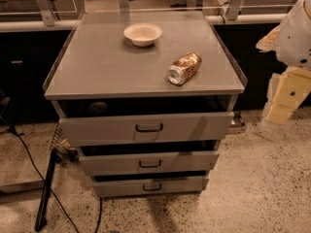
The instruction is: Open bottom drawer
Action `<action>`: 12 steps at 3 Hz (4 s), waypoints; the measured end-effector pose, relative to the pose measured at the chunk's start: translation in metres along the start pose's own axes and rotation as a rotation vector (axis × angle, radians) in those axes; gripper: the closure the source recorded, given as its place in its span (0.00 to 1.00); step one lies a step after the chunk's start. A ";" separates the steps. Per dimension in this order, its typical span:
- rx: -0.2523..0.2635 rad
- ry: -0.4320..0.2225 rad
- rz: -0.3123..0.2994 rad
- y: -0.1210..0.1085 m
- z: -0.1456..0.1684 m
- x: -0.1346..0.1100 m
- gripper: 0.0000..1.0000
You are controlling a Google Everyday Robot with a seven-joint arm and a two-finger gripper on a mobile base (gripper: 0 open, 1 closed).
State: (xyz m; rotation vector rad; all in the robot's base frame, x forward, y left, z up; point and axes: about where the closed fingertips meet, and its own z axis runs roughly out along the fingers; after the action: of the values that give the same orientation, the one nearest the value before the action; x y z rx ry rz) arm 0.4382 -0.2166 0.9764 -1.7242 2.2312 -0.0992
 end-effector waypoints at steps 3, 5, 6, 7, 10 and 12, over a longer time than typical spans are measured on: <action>-0.015 -0.081 0.022 0.027 0.038 -0.001 0.00; -0.162 -0.091 0.071 0.081 0.162 0.013 0.00; -0.162 -0.091 0.071 0.081 0.162 0.013 0.00; -0.156 -0.088 0.078 0.083 0.199 0.028 0.00; -0.161 -0.175 0.046 0.129 0.416 0.065 0.00; -0.176 -0.204 0.035 0.133 0.442 0.062 0.00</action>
Offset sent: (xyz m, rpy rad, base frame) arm -0.0130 0.0111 -0.0331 0.0894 -0.0031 -0.0038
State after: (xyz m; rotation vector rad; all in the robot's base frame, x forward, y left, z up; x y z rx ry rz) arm 0.4290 -0.1791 0.5124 -1.6956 2.1718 0.2773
